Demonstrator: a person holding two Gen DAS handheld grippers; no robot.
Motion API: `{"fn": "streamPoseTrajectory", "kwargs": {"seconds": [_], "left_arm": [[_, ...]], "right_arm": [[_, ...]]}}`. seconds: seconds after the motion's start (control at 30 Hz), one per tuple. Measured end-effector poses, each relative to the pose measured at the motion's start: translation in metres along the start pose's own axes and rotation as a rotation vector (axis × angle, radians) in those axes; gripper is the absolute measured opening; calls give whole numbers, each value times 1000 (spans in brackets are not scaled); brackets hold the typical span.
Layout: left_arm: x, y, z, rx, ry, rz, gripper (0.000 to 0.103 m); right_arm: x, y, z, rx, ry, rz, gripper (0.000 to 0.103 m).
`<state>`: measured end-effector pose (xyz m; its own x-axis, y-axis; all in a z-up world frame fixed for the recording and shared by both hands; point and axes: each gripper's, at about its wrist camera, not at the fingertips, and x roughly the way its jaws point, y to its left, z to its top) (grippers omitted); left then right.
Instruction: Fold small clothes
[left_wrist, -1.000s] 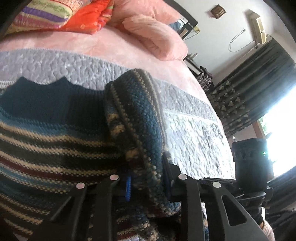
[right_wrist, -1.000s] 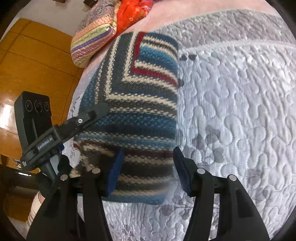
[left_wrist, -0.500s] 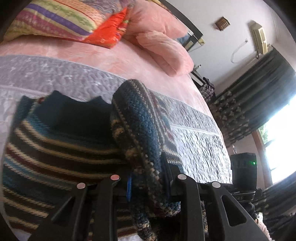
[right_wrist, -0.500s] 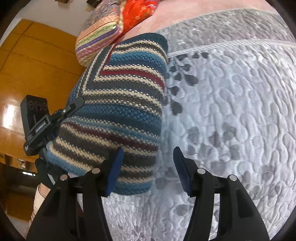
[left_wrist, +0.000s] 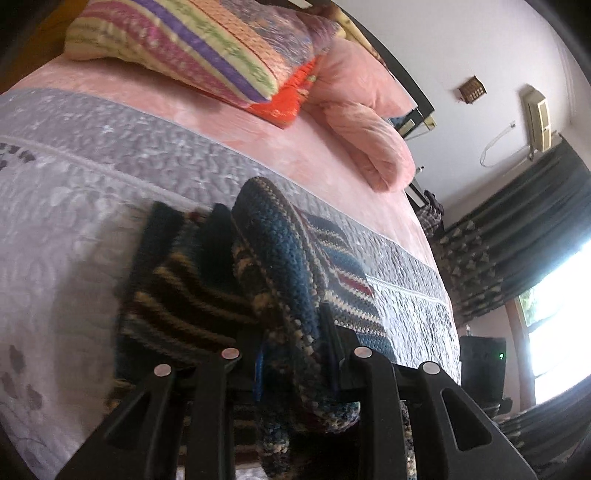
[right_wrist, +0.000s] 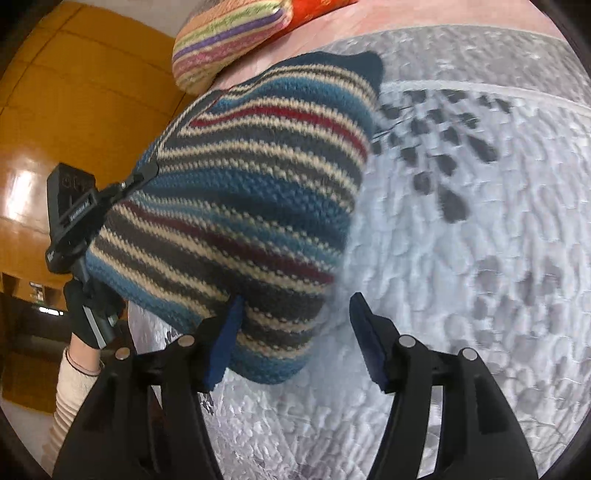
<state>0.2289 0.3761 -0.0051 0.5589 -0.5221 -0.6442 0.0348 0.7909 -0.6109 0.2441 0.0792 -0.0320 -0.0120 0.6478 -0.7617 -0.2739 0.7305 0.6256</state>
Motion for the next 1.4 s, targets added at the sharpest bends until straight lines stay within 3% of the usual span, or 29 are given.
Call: {"fn": "streamPoseTrajectory", "kwargs": {"seconds": [0.33,0.7,0.87,1.03,1.3,1.4], "left_arm": [[-15,51,5,-27,-4,20,25],[23,85,-5,13,68,101,29],[16,81,-4,24,70,134,40],[-9,71,-6,37,88,178,44],[-46,39,-42,114,155,154,65],[-41,33,-53,116,193,148,66]], "right_arm": [[33,34,7,-36,41,9,60],[64,55,14,-53,56,-58,62],[77,58,7,-34,55,-57,63],[72,49,4,-19,45,-39,63],[55,43,-19,-18,29,-8,63],[50,38,-24,-2,23,-2,63]]}}
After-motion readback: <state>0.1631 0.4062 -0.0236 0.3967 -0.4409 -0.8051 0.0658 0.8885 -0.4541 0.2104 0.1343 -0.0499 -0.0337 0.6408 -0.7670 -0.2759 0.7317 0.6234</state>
